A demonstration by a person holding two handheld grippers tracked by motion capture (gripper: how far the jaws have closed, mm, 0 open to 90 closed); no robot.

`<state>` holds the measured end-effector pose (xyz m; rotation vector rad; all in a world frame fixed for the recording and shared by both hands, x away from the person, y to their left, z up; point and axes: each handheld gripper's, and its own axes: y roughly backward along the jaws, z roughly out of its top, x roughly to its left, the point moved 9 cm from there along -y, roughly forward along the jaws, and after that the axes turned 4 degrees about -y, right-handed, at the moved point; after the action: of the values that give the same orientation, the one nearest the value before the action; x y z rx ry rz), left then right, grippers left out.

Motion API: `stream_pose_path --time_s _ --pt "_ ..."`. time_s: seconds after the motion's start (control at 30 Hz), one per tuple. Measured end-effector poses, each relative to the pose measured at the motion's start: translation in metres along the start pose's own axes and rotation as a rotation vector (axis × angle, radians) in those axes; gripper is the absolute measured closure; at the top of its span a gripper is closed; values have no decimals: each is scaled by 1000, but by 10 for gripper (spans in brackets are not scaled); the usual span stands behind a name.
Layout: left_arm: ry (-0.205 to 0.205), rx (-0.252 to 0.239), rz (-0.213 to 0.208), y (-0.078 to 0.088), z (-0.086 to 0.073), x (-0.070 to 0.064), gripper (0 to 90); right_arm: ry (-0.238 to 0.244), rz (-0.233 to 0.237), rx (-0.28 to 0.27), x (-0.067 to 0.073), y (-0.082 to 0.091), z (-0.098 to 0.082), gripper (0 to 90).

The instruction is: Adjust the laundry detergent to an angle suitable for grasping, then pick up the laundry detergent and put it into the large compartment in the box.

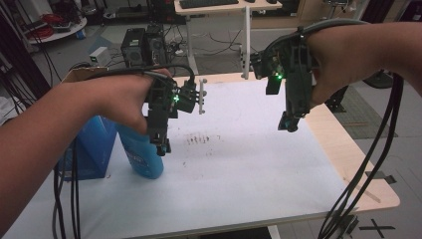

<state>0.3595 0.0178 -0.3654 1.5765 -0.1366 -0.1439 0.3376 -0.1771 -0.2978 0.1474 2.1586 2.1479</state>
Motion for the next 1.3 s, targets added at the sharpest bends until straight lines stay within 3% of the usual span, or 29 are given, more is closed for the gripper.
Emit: stream_pose_path --time_s 0.5,1.3 --pt "6 0 6 2 -5 -1 34 -4 -10 -12 -2 3 -2 21" --pt "-15 3 6 6 -3 -1 34 -10 -26 20 -5 2 -3 20"
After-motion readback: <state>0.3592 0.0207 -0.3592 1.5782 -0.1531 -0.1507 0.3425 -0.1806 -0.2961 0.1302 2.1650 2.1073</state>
